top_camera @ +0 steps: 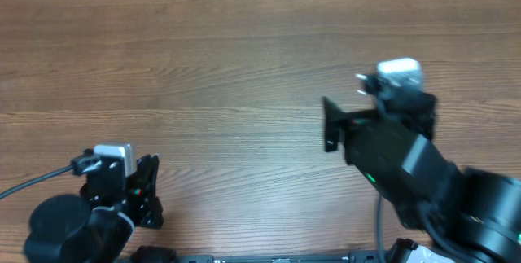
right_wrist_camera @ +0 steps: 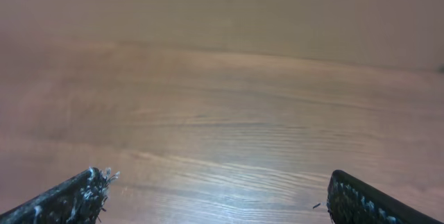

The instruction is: Untangle cables

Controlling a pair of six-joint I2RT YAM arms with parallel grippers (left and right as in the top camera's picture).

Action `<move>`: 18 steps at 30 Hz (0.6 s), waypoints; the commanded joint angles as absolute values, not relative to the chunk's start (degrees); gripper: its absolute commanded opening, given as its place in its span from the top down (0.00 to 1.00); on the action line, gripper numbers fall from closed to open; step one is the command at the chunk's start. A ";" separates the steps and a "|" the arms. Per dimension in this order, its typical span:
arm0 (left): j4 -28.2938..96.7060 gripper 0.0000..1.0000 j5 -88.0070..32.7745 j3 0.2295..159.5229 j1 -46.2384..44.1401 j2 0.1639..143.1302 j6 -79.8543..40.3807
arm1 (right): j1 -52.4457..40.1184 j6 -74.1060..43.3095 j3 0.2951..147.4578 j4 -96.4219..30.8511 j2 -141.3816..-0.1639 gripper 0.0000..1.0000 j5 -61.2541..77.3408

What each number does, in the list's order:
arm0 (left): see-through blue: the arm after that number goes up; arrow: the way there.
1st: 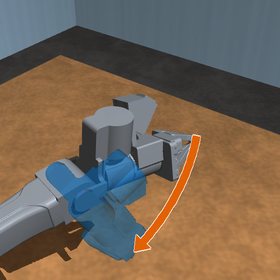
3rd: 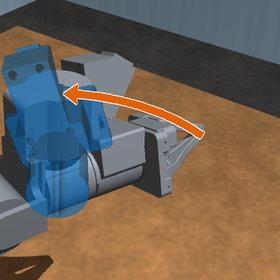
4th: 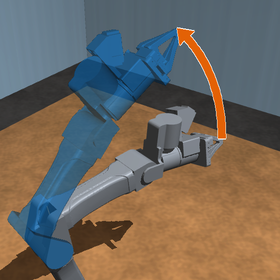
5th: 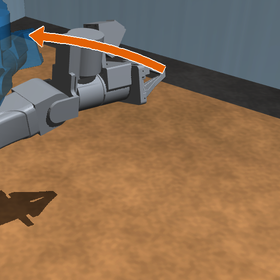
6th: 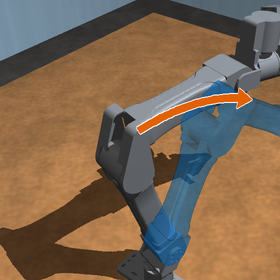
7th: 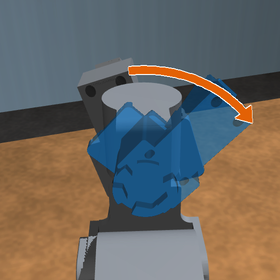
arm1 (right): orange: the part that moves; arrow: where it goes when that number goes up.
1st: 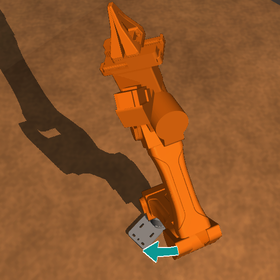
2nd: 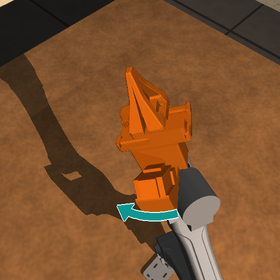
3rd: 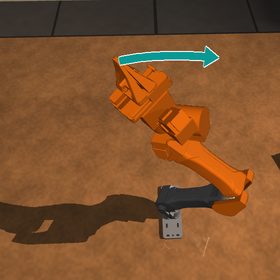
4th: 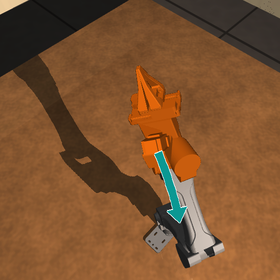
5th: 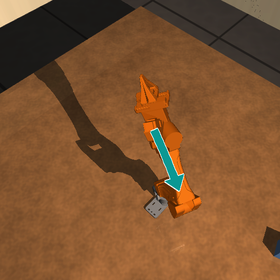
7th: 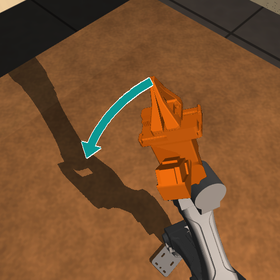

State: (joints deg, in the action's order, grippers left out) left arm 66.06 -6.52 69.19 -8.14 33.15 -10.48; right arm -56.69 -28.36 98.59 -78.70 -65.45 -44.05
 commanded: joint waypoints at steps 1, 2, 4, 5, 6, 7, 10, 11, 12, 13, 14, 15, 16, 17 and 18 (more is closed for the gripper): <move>65.45 0.77 -5.37 67.11 -8.05 33.63 -13.41 | -57.45 -35.57 96.49 -79.22 -61.58 0.00 -52.07; 65.25 0.64 -5.34 67.11 -8.05 33.76 -13.91 | -57.34 -35.59 96.47 -79.15 -61.23 0.00 -52.36; 64.07 0.36 -5.37 67.11 -8.05 33.87 -14.48 | -57.25 -35.59 96.49 -78.83 -60.95 0.00 -53.63; 63.59 0.00 -5.41 67.11 -8.05 33.87 -14.87 | -57.25 -35.59 96.49 -78.43 -60.97 0.00 -53.54; 63.13 0.01 -5.34 67.11 -8.05 33.87 -15.05 | -57.25 -35.59 96.49 -78.24 -60.99 0.00 -53.30; 62.59 0.00 -5.39 67.11 -8.05 33.87 -15.05 | -57.25 -35.59 96.49 -78.32 -61.06 0.00 -52.69; 62.13 0.00 -5.39 67.11 -8.05 33.87 -15.05 | -57.25 -35.59 96.49 -78.37 -61.49 0.00 -49.32; 62.15 0.00 -5.39 67.11 -8.05 33.87 -15.05 | -57.25 -35.59 96.49 -78.37 -61.69 0.00 -47.81; 62.22 0.00 -5.39 67.11 -8.05 33.87 -15.05 | -57.25 -35.59 96.49 -78.35 -61.84 0.00 -46.50; 62.28 0.00 -5.39 67.11 -8.05 33.87 -15.05 | -57.25 -35.59 96.49 -78.37 -62.11 0.00 -44.64; 62.26 0.00 -5.56 67.11 -8.05 33.87 -15.07 | -57.25 -35.59 96.47 -78.37 -62.28 0.00 -43.13; 62.28 0.00 -5.89 67.11 -8.05 33.87 -15.07 | -57.25 -35.59 96.49 -78.37 -62.46 0.00 -42.02; 62.28 0.00 -6.00 67.11 -8.05 33.87 -15.07 | -57.25 -35.59 96.49 -78.37 -62.52 0.00 -40.84; 62.28 0.00 -5.98 67.11 -8.05 33.87 -15.07 | -57.25 -35.59 96.47 -78.37 -62.67 0.00 -39.81; 62.35 0.00 -5.98 67.11 -8.05 33.87 -15.05 | -57.25 -35.59 96.47 -78.37 -62.78 0.00 -38.87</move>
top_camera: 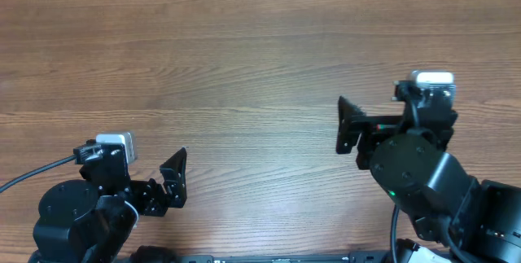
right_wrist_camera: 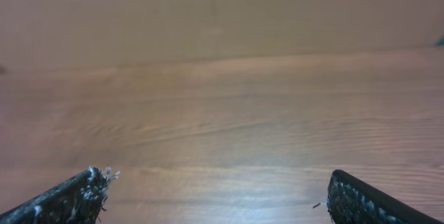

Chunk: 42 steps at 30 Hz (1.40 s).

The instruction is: Untangle cables

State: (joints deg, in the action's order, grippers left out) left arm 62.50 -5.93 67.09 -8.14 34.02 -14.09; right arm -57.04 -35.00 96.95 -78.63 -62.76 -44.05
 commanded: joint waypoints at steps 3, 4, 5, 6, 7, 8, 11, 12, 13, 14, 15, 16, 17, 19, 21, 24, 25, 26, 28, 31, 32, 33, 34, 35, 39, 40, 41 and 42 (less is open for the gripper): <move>62.39 0.01 -6.22 67.11 -8.05 33.87 -15.14 | -57.25 -35.59 96.47 -78.37 -63.31 0.00 -36.93; 62.59 0.00 -6.74 67.11 -8.05 33.87 -15.31 | -57.25 -35.59 96.49 -78.35 -63.64 0.00 -36.86; 62.89 0.00 -7.22 67.11 -8.05 33.87 -15.31 | -57.25 -35.59 96.47 -78.37 -63.88 0.00 -36.86; 63.24 0.00 -7.16 67.11 -8.05 33.87 -15.20 | -57.25 -35.59 96.47 -78.37 -64.16 0.00 -36.86; 63.53 0.00 -6.35 67.11 -8.05 33.87 -14.85 | -57.25 -35.59 96.47 -78.37 -64.38 0.00 -36.86; 63.90 0.00 -5.37 67.11 -8.05 33.87 -14.50 | -57.25 -35.59 96.47 -78.37 -64.53 0.00 -36.86; 67.55 0.00 -0.75 67.11 -8.05 33.87 -13.50 | -57.25 -35.59 96.49 -78.35 -65.14 0.00 -36.86; 68.90 0.00 -0.36 67.11 -8.05 33.89 -13.50 | -57.25 -35.59 96.49 -78.37 -65.41 0.00 -36.86; 70.19 0.00 -0.34 67.11 -8.05 33.89 -13.45 | -57.25 -35.59 96.47 -78.37 -65.65 0.00 -36.86; 71.59 0.00 0.21 67.11 -8.05 33.89 -13.30 | -57.25 -35.59 96.47 -78.37 -65.87 0.00 -36.86; 72.23 0.00 0.78 67.02 -8.05 33.91 -13.28 | -57.25 -35.59 96.47 -78.37 -66.17 0.00 -36.86; 71.85 0.00 2.13 66.87 -8.05 33.89 -13.26 | -57.25 -35.59 96.49 -78.37 -66.41 0.00 -36.86; 71.09 0.00 3.36 66.87 -8.05 33.91 -13.26 | -57.25 -35.59 96.49 -78.37 -66.63 0.00 -36.86; 67.35 0.00 5.43 66.85 -8.05 33.91 -12.80 | -57.25 -35.59 96.47 -78.35 -67.05 0.00 -36.84; 61.56 0.00 5.52 66.76 -8.36 33.89 -10.28 | -57.25 -35.59 96.47 -78.37 -67.44 0.00 -36.86; 49.21 0.01 5.43 65.67 -8.38 33.58 -5.04 | -57.25 -35.59 96.47 -78.35 -68.10 0.00 -36.86; 44.45 0.01 5.37 64.77 -8.23 33.10 -3.49 | -57.25 -35.59 96.47 -78.37 -68.29 0.00 -36.86; 39.88 0.00 5.17 63.59 -7.99 32.29 -2.11 | -57.25 -35.59 96.47 -78.35 -68.49 0.00 -36.86; 31.66 0.00 4.73 60.38 -7.38 30.11 -0.56 | -57.25 -35.59 96.47 -78.37 -68.71 0.00 -36.86; 20.45 0.00 4.36 53.78 -5.98 25.71 -0.38 | -57.25 -35.59 96.49 -78.35 -68.82 0.00 -36.86; 17.06 0.00 4.10 51.18 -5.45 24.03 -0.38 | -57.25 -35.59 96.47 -78.37 -68.82 0.00 -36.86; 13.96 0.00 3.99 48.53 -4.91 22.31 -0.38 | -57.25 -35.59 96.47 -78.37 -68.82 0.00 -36.86; 11.31 0.00 3.99 46.22 -4.45 20.78 -0.38 | -57.25 -35.59 96.47 -78.37 -68.82 0.00 -36.86; 8.49 0.00 3.99 43.77 -4.03 19.18 -0.38 | -57.25 -35.59 96.47 -78.37 -68.82 0.00 -36.86; -1.74 0.00 3.99 33.89 -3.29 13.10 -0.38 | -57.25 -35.59 96.49 -78.37 -68.82 0.00 -36.86; -3.75 0.00 4.01 31.83 -3.29 11.99 -0.38 | -57.25 -35.59 96.47 -78.37 -68.82 0.00 -36.86; -6.50 0.00 3.99 29.30 -3.29 10.68 -0.40 | -57.25 -35.59 96.47 -78.37 -68.82 0.00 -36.84; -9.34 0.00 3.88 27.00 -3.29 9.58 -0.45 | -57.25 -35.59 96.47 -78.35 -68.82 0.00 -36.84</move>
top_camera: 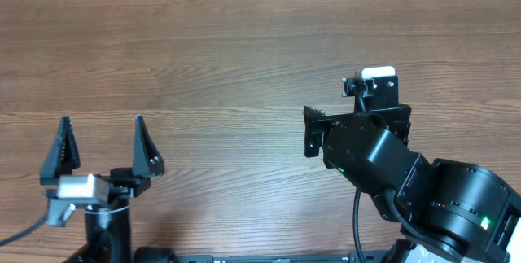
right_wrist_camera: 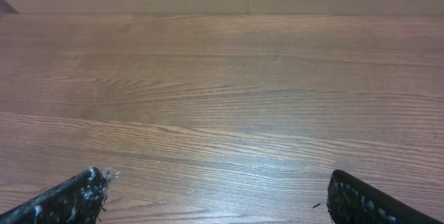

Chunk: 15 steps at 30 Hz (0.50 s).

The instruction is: Untangle cables

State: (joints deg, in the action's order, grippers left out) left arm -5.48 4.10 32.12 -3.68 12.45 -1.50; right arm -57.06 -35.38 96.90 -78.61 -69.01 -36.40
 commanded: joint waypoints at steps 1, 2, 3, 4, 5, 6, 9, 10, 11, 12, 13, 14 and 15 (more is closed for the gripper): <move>-12.21 0.01 3.40 24.82 -3.29 8.58 -0.43 | -57.25 -35.59 96.47 -78.37 -68.82 0.00 -36.86; -15.09 0.00 3.29 22.70 -3.29 7.62 -0.45 | -57.25 -35.59 96.47 -78.37 -68.82 0.00 -36.84; -18.00 0.00 3.11 20.47 -3.29 6.68 -0.43 | -57.25 -35.59 96.47 -78.37 -68.82 0.00 -36.86; -20.91 0.00 3.11 18.26 -3.29 5.76 -0.43 | -57.25 -35.59 96.47 -78.37 -68.82 0.00 -36.84; -22.98 0.00 3.11 16.51 -3.29 5.02 -0.43 | -57.25 -35.59 96.47 -78.35 -68.82 0.00 -36.86; -26.76 0.00 3.14 13.02 -3.29 3.55 -0.40 | -57.25 -35.59 96.47 -78.37 -68.82 0.00 -36.86; -30.59 0.01 3.14 8.32 -3.29 1.63 -0.40 | -57.25 -35.59 96.47 -78.37 -68.82 0.00 -36.86; -31.22 0.00 3.16 6.96 -3.29 0.99 -0.40 | -57.25 -35.59 96.47 -78.37 -68.82 0.00 -36.84; -31.62 0.00 3.16 5.89 -3.29 0.45 -0.38 | -57.25 -35.59 96.47 -78.37 -68.82 0.00 -36.84; -32.10 0.01 3.20 4.82 -3.27 0.14 -0.36 | -57.25 -35.59 96.47 -78.37 -68.82 0.00 -36.84; -32.23 0.00 3.22 4.12 -3.22 0.19 -0.36 | -57.25 -35.59 96.47 -78.35 -68.82 0.00 -36.86; -32.16 0.00 3.25 3.64 -3.20 0.19 -0.36 | -57.25 -35.59 96.47 -78.37 -68.82 0.00 -36.86; -32.05 0.00 3.42 3.25 -3.20 0.19 -0.36 | -57.25 -35.59 96.47 -78.35 -68.82 0.00 -36.86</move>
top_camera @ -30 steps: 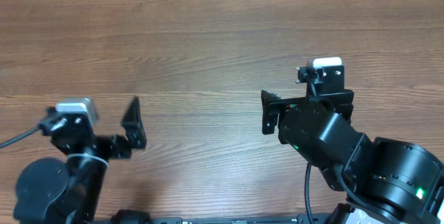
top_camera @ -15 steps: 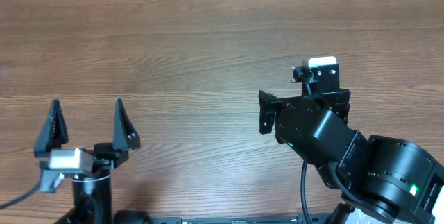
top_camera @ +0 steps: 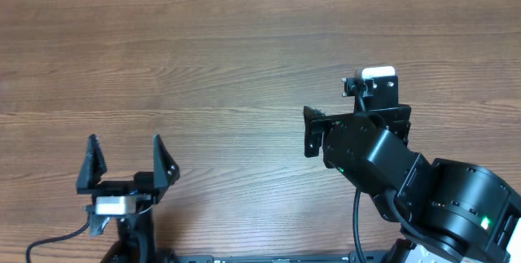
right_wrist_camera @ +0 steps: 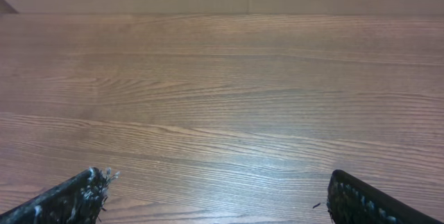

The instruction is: Untangle cables

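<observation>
No loose cable shows on the wooden table point(top_camera: 203, 59) in either view. My left gripper point(top_camera: 125, 145) stands open near the front left, its two dark fingers pointing toward the far edge with nothing between them. My right gripper point(top_camera: 312, 131) is seen side-on right of centre, hovering over bare wood. In the right wrist view the right gripper point(right_wrist_camera: 216, 179) is wide open, with only wood grain between its fingertips point(right_wrist_camera: 94, 182).
The table's far edge point(right_wrist_camera: 229, 14) meets a plain tan backdrop. A black lead point(top_camera: 355, 222) trails from the right arm toward the front edge, and another lead point(top_camera: 57, 243) curls beside the left arm's base.
My left gripper has shifted to the right and a little nearer the front edge, still open. The right arm and its wrist view are unchanged.
At first the left arm sat folded at the front left and the right gripper hovered right of centre. Then the left gripper pointed rightward and the right arm stood farther right. Later the left gripper pointed away, open, the right one had moved left; now the left stands farther right.
</observation>
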Controlling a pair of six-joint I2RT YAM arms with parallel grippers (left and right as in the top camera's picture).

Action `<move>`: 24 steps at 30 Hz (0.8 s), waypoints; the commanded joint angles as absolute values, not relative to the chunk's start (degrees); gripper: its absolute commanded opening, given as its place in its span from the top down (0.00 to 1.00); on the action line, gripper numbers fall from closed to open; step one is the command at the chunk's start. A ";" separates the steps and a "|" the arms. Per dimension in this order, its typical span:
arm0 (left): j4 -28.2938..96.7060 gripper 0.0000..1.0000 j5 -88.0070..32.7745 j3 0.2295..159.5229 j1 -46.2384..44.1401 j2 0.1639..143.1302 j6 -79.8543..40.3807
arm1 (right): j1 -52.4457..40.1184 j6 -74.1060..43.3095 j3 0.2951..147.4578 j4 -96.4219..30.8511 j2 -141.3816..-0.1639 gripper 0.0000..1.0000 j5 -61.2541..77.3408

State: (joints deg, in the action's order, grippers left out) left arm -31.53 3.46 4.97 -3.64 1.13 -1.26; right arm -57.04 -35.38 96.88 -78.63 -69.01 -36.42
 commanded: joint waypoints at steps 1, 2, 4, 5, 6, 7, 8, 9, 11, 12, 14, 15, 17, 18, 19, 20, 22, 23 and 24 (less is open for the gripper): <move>-31.83 0.00 3.60 2.83 -3.20 0.19 -0.08 | -57.25 -35.59 96.47 -78.37 -68.82 0.00 -36.86; -31.53 0.00 3.60 2.59 -3.18 0.19 0.54 | -57.25 -35.59 96.47 -78.37 -68.82 0.00 -36.86; -30.74 0.01 3.60 1.74 -2.92 0.19 2.33 | -57.25 -35.59 96.47 -78.35 -68.82 0.00 -36.86; -30.26 0.00 3.60 1.30 -2.83 0.19 3.16 | -57.25 -35.59 96.47 -78.37 -68.82 0.00 -36.86; -29.58 0.01 3.57 0.73 -2.66 0.19 4.12 | -57.25 -35.59 96.47 -78.35 -68.82 0.00 -36.86; -28.67 0.00 3.57 0.21 -2.46 0.19 4.56 | -57.25 -35.59 96.47 -78.35 -68.82 0.00 -36.86; -26.61 0.00 3.57 0.23 -2.28 0.19 4.86 | -57.25 -35.59 96.47 -78.37 -68.82 0.00 -36.84; -24.27 0.00 3.57 0.25 -2.00 0.19 5.13 | -57.25 -35.59 96.47 -78.37 -68.82 0.00 -36.86; -19.11 0.00 3.55 0.25 -1.02 0.19 5.19 | -57.25 -35.59 96.47 -78.35 -68.82 0.00 -36.86; -17.04 0.00 3.55 0.25 -0.36 0.19 5.19 | -57.25 -35.59 96.47 -78.37 -68.82 0.00 -36.86; -13.10 0.01 3.55 0.25 1.54 0.19 5.19 | -57.25 -35.59 96.47 -78.37 -68.82 0.00 -36.86; -11.73 0.00 3.55 0.25 2.09 0.19 5.19 | -57.25 -35.59 96.47 -78.37 -68.82 0.00 -36.86; -8.47 0.00 3.57 0.25 2.66 0.19 5.23 | -57.25 -35.59 96.47 -78.37 -68.82 0.00 -36.84; -6.50 0.00 3.57 0.25 2.66 0.19 5.23 | -57.25 -35.59 96.47 -78.35 -68.82 0.00 -36.86; -4.21 0.00 3.55 0.25 2.66 0.19 5.21 | -57.25 -35.59 96.47 -78.37 -68.82 0.00 -36.84; -2.24 0.01 3.44 0.25 2.66 0.19 5.19 | -57.25 -35.59 96.47 -78.37 -68.82 0.00 -36.84; 3.68 0.00 2.87 0.25 2.66 0.19 5.19 | -57.25 -35.59 96.47 -78.37 -68.82 0.00 -36.84; 4.43 0.00 2.57 0.27 2.66 0.21 5.34 | -57.25 -35.59 96.47 -78.35 -68.82 0.00 -36.86; 4.27 0.00 2.52 0.27 2.66 0.16 6.04 | -57.25 -35.59 96.47 -78.37 -68.82 0.00 -36.86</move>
State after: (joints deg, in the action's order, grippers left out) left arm 4.05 3.44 0.47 2.39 0.75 4.08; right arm -57.04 -35.35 96.84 -78.61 -69.01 -36.42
